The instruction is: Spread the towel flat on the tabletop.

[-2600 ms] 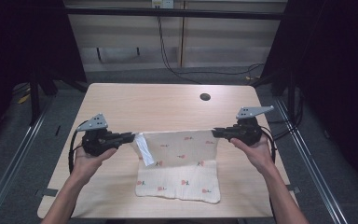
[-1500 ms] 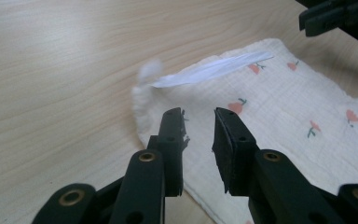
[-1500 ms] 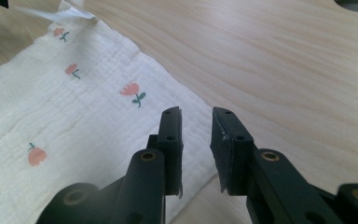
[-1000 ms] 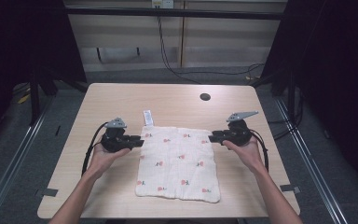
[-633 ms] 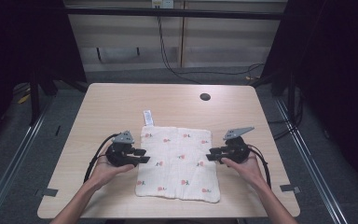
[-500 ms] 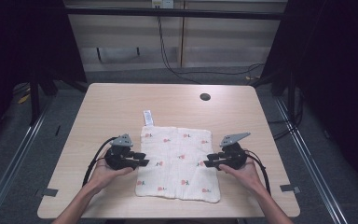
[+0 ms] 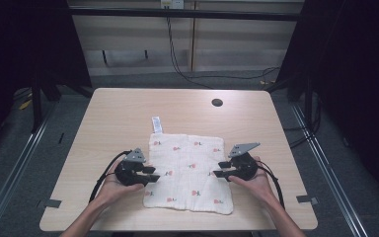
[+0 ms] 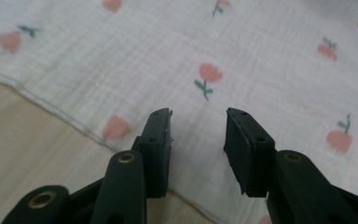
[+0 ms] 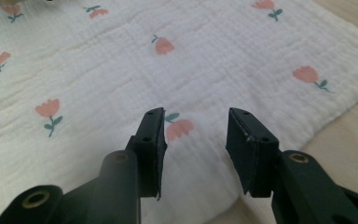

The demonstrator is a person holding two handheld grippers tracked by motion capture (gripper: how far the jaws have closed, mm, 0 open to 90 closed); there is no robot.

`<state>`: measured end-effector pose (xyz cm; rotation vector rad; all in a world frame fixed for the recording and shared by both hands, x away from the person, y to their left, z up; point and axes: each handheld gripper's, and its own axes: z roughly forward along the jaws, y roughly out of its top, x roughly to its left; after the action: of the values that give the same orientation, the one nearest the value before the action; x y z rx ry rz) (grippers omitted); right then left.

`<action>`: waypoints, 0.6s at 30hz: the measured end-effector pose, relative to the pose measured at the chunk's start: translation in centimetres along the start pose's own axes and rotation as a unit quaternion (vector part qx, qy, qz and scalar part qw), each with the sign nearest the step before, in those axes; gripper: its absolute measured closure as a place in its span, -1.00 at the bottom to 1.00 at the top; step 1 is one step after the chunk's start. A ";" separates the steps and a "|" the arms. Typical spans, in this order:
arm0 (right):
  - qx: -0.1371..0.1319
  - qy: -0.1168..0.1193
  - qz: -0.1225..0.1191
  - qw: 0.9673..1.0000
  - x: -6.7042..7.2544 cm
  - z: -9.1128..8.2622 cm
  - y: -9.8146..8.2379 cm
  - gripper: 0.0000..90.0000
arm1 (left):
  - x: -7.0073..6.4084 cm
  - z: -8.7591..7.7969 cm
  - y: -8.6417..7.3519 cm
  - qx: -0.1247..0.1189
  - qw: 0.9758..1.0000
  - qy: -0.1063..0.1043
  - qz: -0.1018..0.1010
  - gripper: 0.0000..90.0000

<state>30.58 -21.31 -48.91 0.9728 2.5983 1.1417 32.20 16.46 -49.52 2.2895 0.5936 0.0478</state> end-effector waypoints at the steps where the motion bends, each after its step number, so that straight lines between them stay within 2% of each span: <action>1: 0.005 0.000 -0.004 1.000 0.1 0.2 0.0 0.27 | -0.2 0.2 -0.2 -0.001 1.000 0.005 0.012 0.36; 2: 0.015 -0.002 -0.006 1.000 0.2 0.4 0.0 0.26 | -0.4 0.1 -0.1 0.002 1.000 0.009 0.013 0.38; 3: 0.025 -0.006 -0.007 1.000 0.3 0.6 -0.1 0.26 | -0.4 0.1 -0.1 0.006 1.000 0.006 0.017 0.55; 4: 0.027 -0.002 -0.009 1.000 0.2 0.8 -0.1 0.25 | -0.6 0.1 -0.2 0.007 1.000 0.000 0.021 0.62; 5: 0.031 -0.011 -0.014 0.999 0.4 0.9 -0.2 0.25 | -0.6 0.0 -0.2 0.012 1.000 0.000 0.019 0.72; 6: 0.030 -0.014 -0.012 0.999 0.5 0.9 -0.2 0.29 | -0.7 -0.1 -0.3 0.013 1.000 -0.002 0.015 0.84; 7: 0.032 -0.016 -0.017 0.999 0.6 0.9 -0.1 0.41 | -0.7 -0.3 -0.4 0.014 1.000 -0.004 0.016 0.96; 8: 0.038 -0.025 -0.026 0.999 0.7 0.9 -0.1 0.51 | -0.8 -0.3 -0.5 0.012 1.000 -0.005 0.013 0.98; 9: 0.039 -0.022 -0.021 0.999 0.6 0.8 -0.1 0.62 | -0.8 -0.5 -0.5 0.018 1.000 -0.008 0.018 0.99; 12: 0.037 -0.013 -0.013 0.999 0.7 0.5 -0.4 0.91 | -1.0 -0.8 -0.9 0.018 1.000 -0.013 0.016 1.00; 15: 0.036 0.002 -0.012 0.999 1.2 0.1 -0.9 0.96 | -1.7 -1.0 -1.3 0.019 1.000 -0.015 0.017 1.00; 18: 0.043 0.006 -0.016 0.999 1.7 -0.2 -1.2 0.97 | -2.1 -1.3 -1.6 0.019 0.999 -0.022 0.017 1.00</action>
<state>28.55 -20.99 -49.41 0.9395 2.6826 1.0394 29.44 17.41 -49.41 2.3311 0.5377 0.0027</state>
